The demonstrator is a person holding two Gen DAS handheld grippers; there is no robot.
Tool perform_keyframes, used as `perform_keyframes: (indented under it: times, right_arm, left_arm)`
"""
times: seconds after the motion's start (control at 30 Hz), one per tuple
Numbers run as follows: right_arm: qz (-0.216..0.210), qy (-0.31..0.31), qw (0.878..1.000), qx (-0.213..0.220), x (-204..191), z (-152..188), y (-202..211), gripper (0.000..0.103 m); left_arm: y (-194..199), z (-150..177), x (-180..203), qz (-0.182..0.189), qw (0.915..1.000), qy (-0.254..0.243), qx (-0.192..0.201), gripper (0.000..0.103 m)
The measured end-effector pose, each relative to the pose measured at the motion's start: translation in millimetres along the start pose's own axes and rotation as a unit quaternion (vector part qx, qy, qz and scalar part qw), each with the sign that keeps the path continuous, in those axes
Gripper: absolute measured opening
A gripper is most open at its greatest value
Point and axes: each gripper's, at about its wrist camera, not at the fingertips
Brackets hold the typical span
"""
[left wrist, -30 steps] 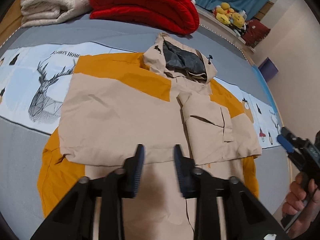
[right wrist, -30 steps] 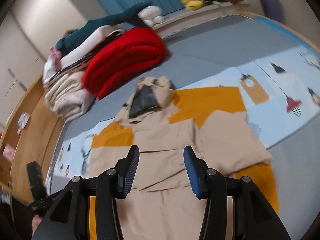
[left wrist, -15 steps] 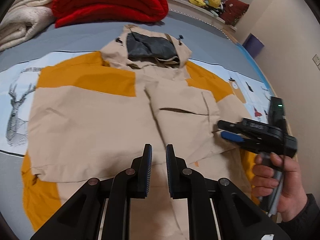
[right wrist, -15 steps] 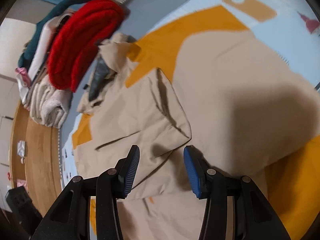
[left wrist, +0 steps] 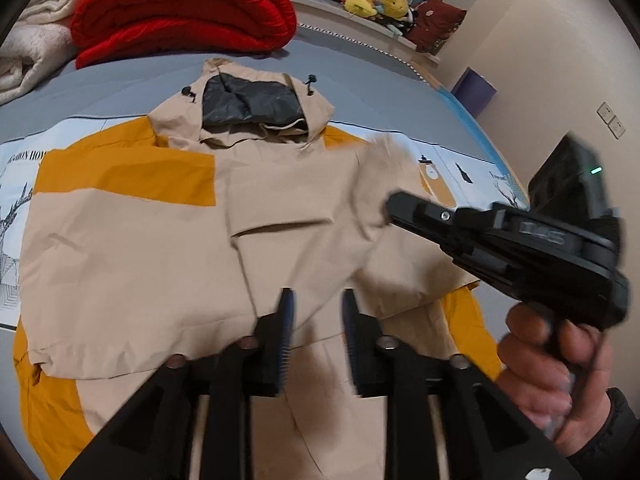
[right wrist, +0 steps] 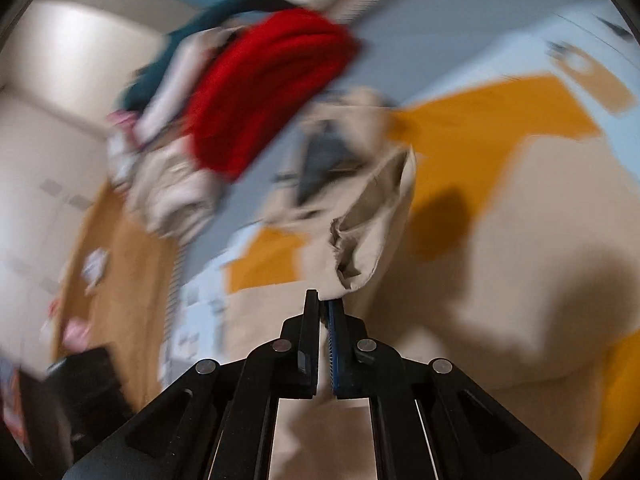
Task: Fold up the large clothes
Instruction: 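Grasp the folded side edge with the left tool and fold it inward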
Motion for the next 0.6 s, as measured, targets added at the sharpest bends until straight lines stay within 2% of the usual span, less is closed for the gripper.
perform_keyframes:
  times: [0.1,0.17,0.23,0.37,0.43,0.5,0.6]
  right_arm:
    - [-0.061,0.053,0.997,-0.013,-38,12,1,0.005]
    - [-0.084,0.080,0.993,-0.028,-55,22,0,0.005]
    - [-0.091,0.104,0.989,-0.046,-66,33,-2,0.005]
    - [-0.058,0.111,0.990,-0.059,-64,40,-3,0.010]
    - [-0.035,0.112,0.992,-0.054,-58,38,-1,0.019]
    - [0.006,0.113,0.993,-0.039,-48,32,1,0.026]
    - [0.046,0.099,0.994,-0.025,-27,21,3,0.026]
  left_arm:
    - [4,0,4,-0.005,0.9999,-0.009,0.014,0.037]
    - [5,-2,3,-0.008,0.9997,-0.006,0.020,0.037]
    - [6,-3,-2,-0.030,0.9992,0.002,0.026,0.037]
    - [6,-4,-26,-0.079,0.9959,0.038,0.022,0.028]
    - [9,-5,-40,-0.094,0.9930,0.067,0.025,0.027]
    - [14,-6,-54,-0.108,0.9892,0.094,0.030,0.027]
    - [17,-7,-69,-0.126,0.9838,0.122,0.035,0.027]
Point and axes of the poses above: each gripper's, at about its wrist camera, not at the fingertips, and y roughly against the way its jaws point, x to its right, z to its underside, and after that the axes turned 15 degrees about x, right-handed
